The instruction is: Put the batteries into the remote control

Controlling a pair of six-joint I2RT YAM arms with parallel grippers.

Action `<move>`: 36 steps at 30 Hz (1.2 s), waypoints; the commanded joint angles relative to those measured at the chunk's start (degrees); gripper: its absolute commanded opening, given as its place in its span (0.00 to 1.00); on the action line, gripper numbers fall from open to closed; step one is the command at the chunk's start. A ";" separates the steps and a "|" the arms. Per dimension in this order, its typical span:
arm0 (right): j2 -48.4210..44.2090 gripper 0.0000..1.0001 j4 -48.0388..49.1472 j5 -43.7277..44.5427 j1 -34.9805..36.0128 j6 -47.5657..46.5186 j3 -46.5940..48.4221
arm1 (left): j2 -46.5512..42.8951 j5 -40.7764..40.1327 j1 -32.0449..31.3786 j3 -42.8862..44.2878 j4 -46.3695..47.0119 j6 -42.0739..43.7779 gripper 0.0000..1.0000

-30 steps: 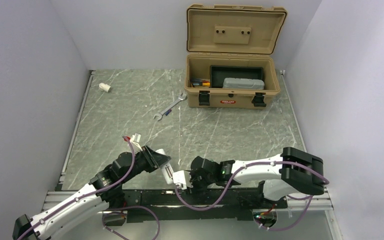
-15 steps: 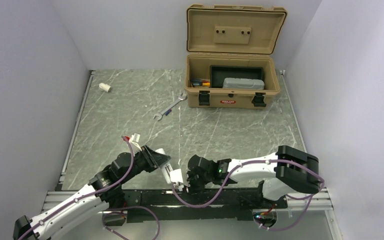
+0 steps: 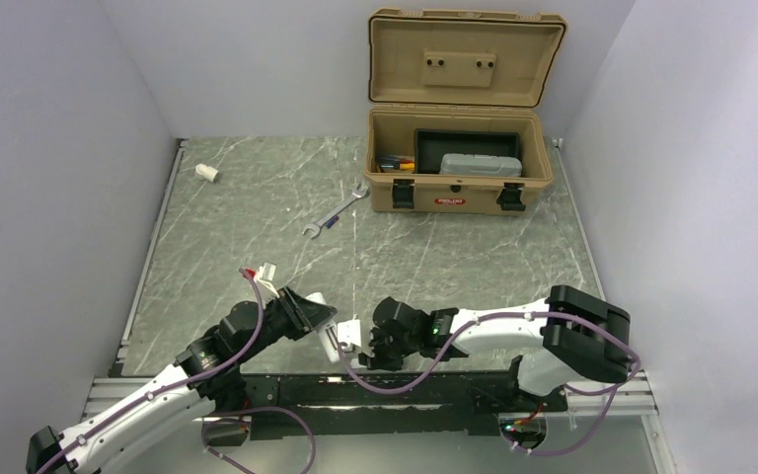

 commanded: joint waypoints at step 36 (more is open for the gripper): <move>-6.70 0.42 -1.04 -6.76 -6.43 0.37 -0.45 | 0.93 -0.23 0.31 1.04 1.91 -0.06 0.00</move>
